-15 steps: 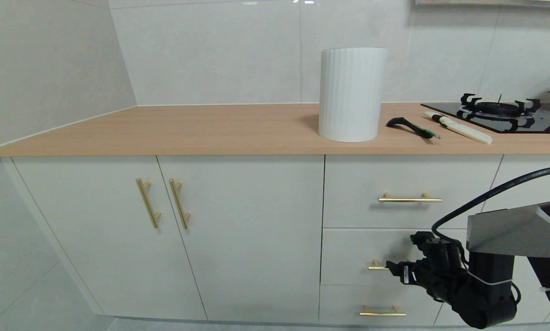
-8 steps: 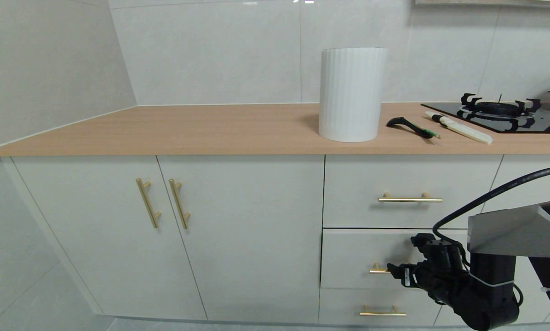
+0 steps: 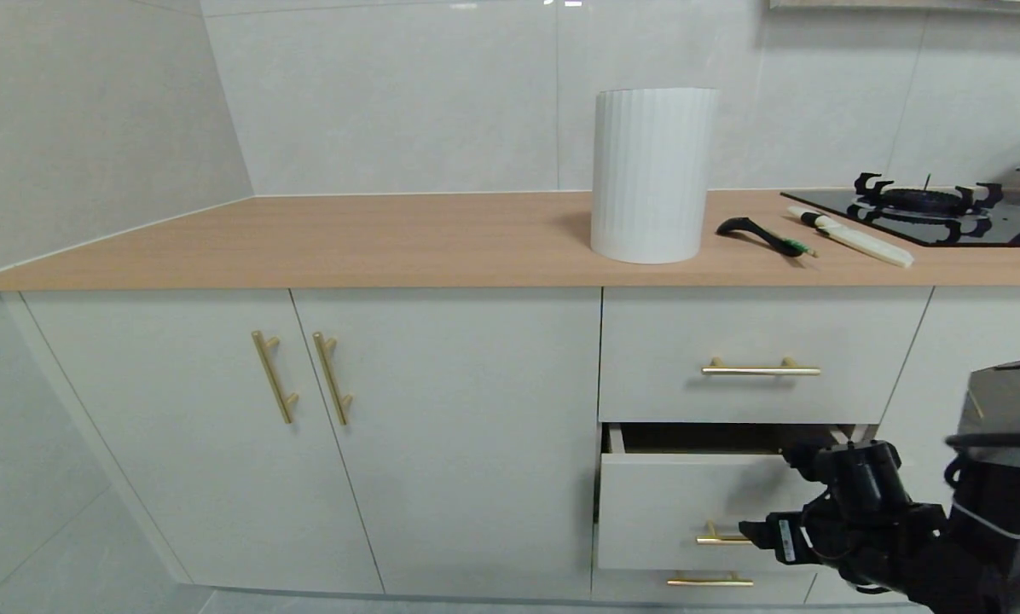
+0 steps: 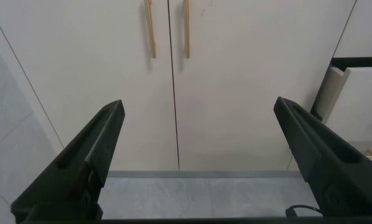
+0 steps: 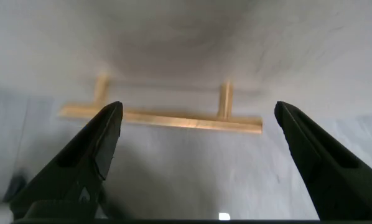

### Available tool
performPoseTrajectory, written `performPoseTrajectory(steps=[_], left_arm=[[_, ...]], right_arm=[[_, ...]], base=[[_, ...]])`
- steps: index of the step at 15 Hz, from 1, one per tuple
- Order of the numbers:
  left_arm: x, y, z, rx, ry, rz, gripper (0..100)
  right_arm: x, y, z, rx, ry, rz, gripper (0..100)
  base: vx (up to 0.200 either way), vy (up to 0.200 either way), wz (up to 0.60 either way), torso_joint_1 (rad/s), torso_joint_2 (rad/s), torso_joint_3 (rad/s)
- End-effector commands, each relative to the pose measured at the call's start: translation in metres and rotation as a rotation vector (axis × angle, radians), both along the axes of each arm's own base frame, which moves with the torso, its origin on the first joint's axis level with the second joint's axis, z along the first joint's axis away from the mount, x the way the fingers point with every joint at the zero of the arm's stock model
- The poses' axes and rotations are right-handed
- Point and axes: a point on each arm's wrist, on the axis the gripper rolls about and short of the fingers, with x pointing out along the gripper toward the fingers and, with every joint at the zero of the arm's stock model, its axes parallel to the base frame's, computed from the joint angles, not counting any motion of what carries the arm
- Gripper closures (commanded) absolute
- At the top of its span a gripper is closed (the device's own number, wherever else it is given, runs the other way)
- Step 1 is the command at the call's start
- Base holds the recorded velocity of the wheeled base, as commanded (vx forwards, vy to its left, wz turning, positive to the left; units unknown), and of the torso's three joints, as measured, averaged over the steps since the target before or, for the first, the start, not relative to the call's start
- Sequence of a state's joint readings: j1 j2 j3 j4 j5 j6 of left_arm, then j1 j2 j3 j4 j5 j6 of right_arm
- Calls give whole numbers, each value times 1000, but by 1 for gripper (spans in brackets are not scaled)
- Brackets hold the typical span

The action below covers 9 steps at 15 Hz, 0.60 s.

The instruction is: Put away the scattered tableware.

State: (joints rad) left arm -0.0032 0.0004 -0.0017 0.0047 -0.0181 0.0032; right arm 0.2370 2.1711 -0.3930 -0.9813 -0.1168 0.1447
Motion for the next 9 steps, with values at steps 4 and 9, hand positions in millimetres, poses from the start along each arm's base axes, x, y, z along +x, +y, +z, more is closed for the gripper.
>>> performPoseTrajectory(steps=[4, 9], left_arm=[[0, 0, 0, 0, 0, 0, 0], [0, 0, 0, 0, 0, 0, 0]], right_arm=[[-14, 11, 98, 57, -177, 38, 0], [18, 17, 56, 56, -197, -34, 0]], base=[[0, 0, 0, 0, 0, 0], [0, 0, 0, 0, 0, 0]])
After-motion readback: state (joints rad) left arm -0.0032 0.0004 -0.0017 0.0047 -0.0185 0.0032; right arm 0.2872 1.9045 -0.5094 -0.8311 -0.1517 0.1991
